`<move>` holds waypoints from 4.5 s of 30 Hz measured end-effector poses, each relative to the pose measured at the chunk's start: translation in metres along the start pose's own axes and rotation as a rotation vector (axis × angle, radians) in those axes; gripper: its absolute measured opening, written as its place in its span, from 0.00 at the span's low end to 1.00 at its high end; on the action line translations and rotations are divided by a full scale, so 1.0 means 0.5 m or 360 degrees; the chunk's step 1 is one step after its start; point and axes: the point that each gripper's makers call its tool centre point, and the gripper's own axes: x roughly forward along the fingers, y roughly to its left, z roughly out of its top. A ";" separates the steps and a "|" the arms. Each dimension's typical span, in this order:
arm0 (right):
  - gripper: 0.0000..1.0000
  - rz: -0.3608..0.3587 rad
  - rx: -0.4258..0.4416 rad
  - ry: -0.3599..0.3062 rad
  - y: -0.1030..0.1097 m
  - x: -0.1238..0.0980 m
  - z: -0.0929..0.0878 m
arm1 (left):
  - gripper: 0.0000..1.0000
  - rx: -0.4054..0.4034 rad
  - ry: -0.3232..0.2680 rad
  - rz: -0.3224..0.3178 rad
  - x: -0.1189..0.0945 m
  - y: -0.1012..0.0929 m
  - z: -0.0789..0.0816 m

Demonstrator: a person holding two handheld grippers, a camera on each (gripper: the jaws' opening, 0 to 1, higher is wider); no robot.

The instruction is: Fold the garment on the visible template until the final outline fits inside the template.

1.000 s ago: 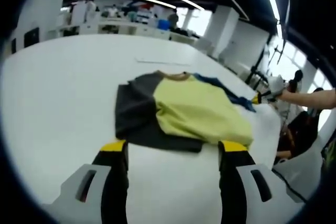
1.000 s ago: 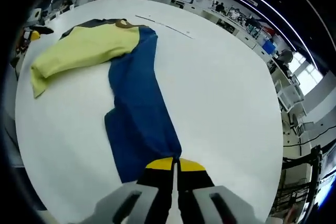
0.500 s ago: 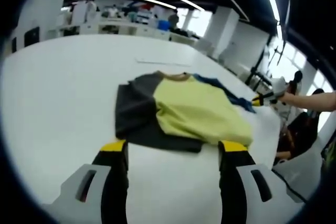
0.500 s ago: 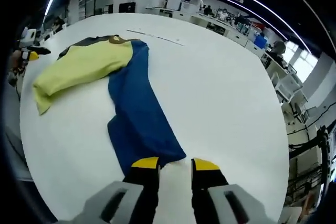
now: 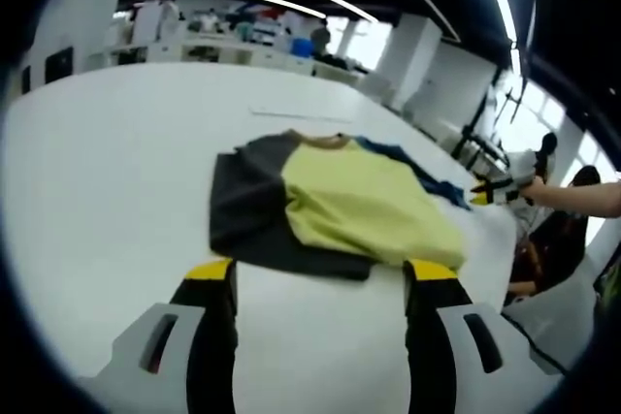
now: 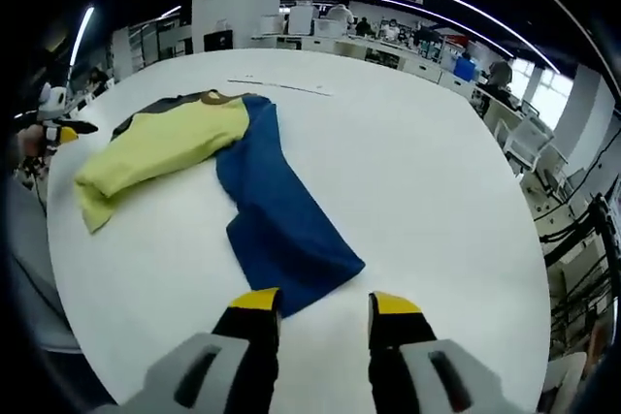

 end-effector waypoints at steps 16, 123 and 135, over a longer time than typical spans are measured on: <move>0.14 0.0044 0.0032 0.0060 0.040 0.018 -0.015 | 0.66 -0.0035 -0.0005 0.0017 -0.011 0.009 -0.014; 0.00 0.0181 -0.0593 0.0800 -0.259 -0.014 -0.032 | 0.65 -0.0159 0.0065 0.0148 -0.008 0.032 -0.050; 0.00 0.0101 -0.0670 0.0801 -0.326 0.031 -0.013 | 0.65 -0.0168 0.0085 0.0166 0.006 0.028 -0.046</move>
